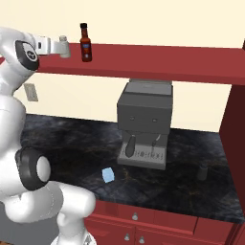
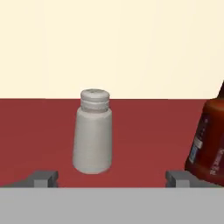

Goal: There are various items on the counter. Only move the condiments/shakers into the cabinet.

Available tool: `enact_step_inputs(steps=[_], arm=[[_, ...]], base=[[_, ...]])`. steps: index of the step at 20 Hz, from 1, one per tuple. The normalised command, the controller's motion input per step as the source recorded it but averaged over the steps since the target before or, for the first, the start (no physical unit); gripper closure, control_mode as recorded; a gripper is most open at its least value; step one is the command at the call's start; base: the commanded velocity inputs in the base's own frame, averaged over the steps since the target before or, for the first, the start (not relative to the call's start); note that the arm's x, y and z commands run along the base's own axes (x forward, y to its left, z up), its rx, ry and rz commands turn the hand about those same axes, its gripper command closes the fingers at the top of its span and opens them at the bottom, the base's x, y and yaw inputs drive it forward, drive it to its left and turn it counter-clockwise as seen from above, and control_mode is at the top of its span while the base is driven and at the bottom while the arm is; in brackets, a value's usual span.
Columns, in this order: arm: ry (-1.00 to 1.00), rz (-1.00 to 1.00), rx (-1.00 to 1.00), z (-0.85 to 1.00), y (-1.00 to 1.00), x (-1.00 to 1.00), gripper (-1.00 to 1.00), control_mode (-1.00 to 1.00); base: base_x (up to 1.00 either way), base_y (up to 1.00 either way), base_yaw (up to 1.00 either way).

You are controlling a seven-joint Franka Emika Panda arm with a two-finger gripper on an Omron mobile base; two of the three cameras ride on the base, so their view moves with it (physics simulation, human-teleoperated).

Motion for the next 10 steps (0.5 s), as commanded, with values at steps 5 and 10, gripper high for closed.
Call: enact_step_inputs(steps=[5, 10], arm=[[0.0, -0.16, 0.0, -0.33, -0.13, -1.0, -1.0, -1.0], [-0.02, -0.26, 0.06, -0.31, -0.48, -1.0, -1.0, -1.0]], base=[[0.0, 0.0, 0.0], [0.0, 0.0, 0.0]])
